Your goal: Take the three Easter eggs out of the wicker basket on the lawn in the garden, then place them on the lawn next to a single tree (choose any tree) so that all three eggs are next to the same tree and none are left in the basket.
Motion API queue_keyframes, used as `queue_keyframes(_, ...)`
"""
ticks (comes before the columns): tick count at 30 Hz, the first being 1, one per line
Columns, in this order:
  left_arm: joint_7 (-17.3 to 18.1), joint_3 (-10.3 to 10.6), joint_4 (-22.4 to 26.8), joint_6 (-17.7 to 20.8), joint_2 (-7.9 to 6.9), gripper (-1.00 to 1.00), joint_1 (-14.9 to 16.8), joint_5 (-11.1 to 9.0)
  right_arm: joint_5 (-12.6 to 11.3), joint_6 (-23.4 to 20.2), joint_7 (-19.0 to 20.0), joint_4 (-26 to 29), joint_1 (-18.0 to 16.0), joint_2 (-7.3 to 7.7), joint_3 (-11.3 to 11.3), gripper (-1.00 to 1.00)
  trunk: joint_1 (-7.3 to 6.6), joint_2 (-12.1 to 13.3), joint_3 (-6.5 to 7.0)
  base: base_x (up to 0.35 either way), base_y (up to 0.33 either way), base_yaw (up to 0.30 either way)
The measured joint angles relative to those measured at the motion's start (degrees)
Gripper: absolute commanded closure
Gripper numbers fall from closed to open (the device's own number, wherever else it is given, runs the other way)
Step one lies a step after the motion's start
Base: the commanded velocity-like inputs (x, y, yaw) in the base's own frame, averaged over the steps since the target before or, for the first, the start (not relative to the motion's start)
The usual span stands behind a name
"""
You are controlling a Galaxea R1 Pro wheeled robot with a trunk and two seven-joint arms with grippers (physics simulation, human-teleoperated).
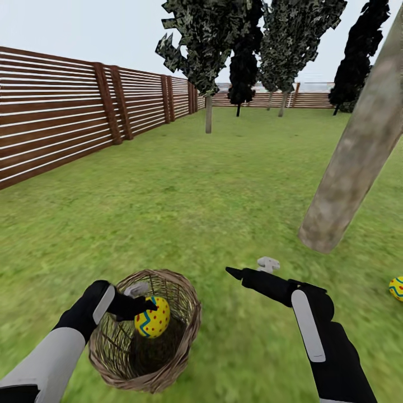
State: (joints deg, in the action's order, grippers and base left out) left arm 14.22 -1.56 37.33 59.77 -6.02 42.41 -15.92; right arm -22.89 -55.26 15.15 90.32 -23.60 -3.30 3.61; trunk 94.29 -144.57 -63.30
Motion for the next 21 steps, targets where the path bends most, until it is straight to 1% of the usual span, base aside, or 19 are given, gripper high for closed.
queue_keyframes(3,-0.2,0.04,0.0,0.0,0.02,1.0,0.02,0.08,0.0,0.0,0.0,0.0,0.0,0.08,0.03,-1.0,-0.08,0.04,0.67,0.0,0.0,0.0)
queue_keyframes(5,-0.26,0.1,-1.07,0.0,0.02,1.0,0.02,0.19,0.0,0.0,0.0,0.0,0.0,0.1,0.06,-1.0,-0.13,0.07,1.11,0.0,0.0,0.0)
queue_keyframes(10,-0.25,0.09,-8.6,0.0,0.11,1.0,0.02,0.23,0.01,-0.03,0.0,0.0,0.0,0.19,0.17,-1.0,-0.26,0.14,2.21,0.0,0.0,0.0)
queue_keyframes(12,-0.2,0.06,-10.62,0.0,0.06,1.0,0.02,0.12,0.04,-1.13,0.0,0.0,-0.02,0.14,0.18,-1.0,-0.31,0.16,2.66,0.0,0.0,0.0)
queue_keyframes(15,-0.15,0.05,-11.4,0.0,0.04,1.0,0.03,0.06,0.06,-2.29,0.0,0.0,-0.07,0.06,0.17,-1.0,-0.39,0.2,3.33,0.0,0.0,0.0)
queue_keyframes(21,-0.22,0.05,-11.6,0.0,0.04,1.0,0.03,0.01,0.07,-2.62,0.0,0.0,-0.1,0.02,0.14,-1.0,-0.54,0.28,4.66,0.0,0.0,0.0)
